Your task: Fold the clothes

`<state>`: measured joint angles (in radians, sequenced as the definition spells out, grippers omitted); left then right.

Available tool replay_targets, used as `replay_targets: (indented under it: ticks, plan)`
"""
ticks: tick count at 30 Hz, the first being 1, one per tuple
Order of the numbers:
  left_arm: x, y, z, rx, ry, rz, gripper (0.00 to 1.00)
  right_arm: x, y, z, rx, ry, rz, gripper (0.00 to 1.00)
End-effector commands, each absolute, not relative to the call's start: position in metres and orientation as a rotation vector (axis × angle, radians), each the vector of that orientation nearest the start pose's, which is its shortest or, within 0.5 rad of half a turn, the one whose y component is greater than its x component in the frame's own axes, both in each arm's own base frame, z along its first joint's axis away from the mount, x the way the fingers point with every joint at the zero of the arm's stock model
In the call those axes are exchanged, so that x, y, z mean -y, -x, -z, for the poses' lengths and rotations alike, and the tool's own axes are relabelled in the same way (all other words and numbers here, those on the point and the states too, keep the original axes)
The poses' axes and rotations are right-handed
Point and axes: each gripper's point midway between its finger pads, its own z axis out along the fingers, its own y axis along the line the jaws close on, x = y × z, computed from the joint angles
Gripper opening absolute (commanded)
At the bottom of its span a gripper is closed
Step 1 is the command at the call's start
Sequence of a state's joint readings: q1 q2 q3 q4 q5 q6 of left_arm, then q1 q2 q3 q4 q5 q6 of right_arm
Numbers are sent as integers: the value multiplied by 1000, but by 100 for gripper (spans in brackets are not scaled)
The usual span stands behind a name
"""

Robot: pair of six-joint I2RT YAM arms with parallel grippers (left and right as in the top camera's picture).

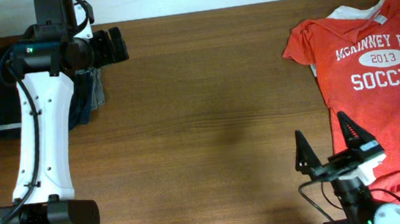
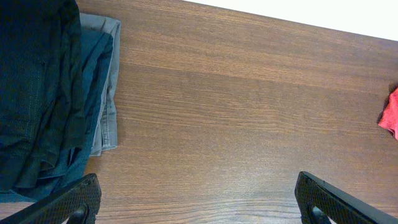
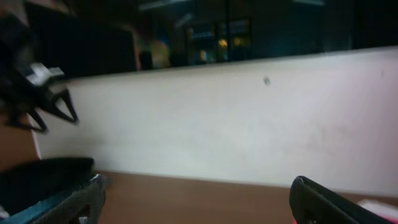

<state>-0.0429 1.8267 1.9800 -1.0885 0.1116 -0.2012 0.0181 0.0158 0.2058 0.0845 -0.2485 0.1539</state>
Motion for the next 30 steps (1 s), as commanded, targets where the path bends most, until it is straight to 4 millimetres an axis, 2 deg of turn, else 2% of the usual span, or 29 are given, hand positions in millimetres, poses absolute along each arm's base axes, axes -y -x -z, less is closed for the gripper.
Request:
replay_targets:
  ticks: [1, 9, 12, 15, 26, 30]
  plan:
    - [38, -465, -267, -2512, 135, 225, 99, -30, -229, -262, -1322, 46, -248, 98]
    - [38, -465, -267, -2512, 135, 225, 99, -23, -242, -218, -1405, -2, -219, 98]
    - [38, -465, -267, -2512, 135, 225, 99, -21, -243, -214, -1415, -14, -210, 98]
    - [38, -465, -267, -2512, 135, 225, 99, -10, -244, -209, -1434, -66, -166, 98]
    - [38, -465, -267, -2512, 135, 225, 99, -1, -246, -156, -1648, -68, -61, 98]
    - [38, -465, -267, -2512, 135, 225, 99, -2, -246, -156, -1649, 12, -1, 98]
